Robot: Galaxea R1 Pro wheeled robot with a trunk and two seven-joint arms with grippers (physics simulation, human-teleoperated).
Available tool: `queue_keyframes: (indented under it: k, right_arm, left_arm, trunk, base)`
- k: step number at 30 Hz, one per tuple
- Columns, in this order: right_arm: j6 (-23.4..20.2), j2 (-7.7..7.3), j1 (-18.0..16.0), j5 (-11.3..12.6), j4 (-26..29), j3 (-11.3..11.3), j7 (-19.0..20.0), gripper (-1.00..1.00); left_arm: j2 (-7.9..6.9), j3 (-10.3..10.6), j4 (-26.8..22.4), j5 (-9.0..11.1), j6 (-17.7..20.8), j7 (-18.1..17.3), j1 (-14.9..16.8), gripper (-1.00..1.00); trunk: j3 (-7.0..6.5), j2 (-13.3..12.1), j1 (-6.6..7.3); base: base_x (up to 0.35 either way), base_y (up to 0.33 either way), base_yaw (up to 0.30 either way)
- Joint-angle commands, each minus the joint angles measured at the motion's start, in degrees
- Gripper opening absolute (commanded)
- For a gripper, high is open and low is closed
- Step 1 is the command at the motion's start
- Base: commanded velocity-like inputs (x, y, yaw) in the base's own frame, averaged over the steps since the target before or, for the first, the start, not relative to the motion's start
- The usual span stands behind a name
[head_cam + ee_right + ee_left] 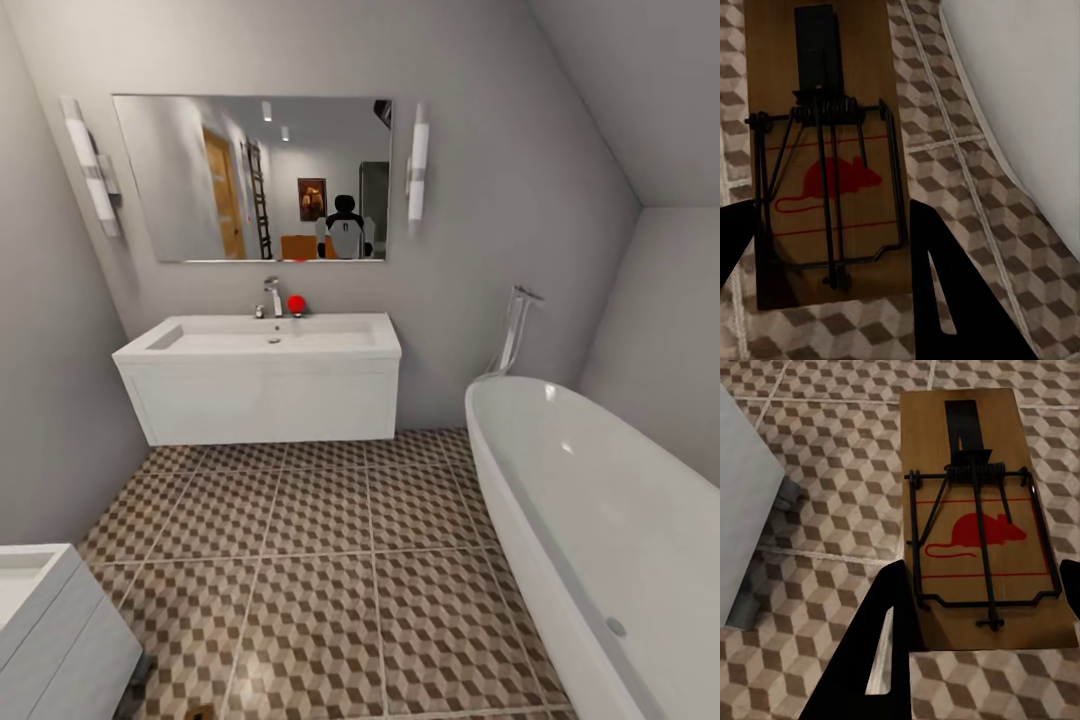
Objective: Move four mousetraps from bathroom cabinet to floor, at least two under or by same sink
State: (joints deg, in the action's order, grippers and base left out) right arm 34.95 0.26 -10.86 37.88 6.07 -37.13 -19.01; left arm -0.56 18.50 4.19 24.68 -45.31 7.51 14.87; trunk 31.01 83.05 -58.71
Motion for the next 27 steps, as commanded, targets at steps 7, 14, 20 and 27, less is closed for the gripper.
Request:
queue_keyframes:
  k: [7,14,20,27]
  right_arm:
    - [0.1,0.00,0.0,0.3,0.0,-0.5,-0.3,-1.00]
    - [0.1,0.00,0.0,0.3,0.0,-0.5,-0.3,-1.00]
    - [0.1,0.00,0.0,0.3,0.0,-0.5,-0.2,-1.00]
    - [0.1,0.00,0.0,0.3,0.0,-0.5,-0.2,-1.00]
  left_arm:
    - [0.03,0.5,0.1,-0.1,-0.2,0.5,0.1,-1.00]
    - [0.03,0.5,0.2,-0.1,-0.2,0.5,0.1,-1.00]
    - [0.03,0.5,0.2,-0.1,-0.2,0.5,0.1,-1.00]
    - [0.03,0.5,0.2,-0.1,-0.2,0.5,0.1,-1.00]
  trunk:
    - [0.06,0.0,-0.02]
    - [0.06,0.0,-0.02]
    - [0.06,0.0,-0.02]
    - [0.06,0.0,-0.02]
  base:
    - [0.239,0.000,0.000]
    - [0.239,0.000,0.000]
    - [0.239,0.000,0.000]
    - [0.239,0.000,0.000]
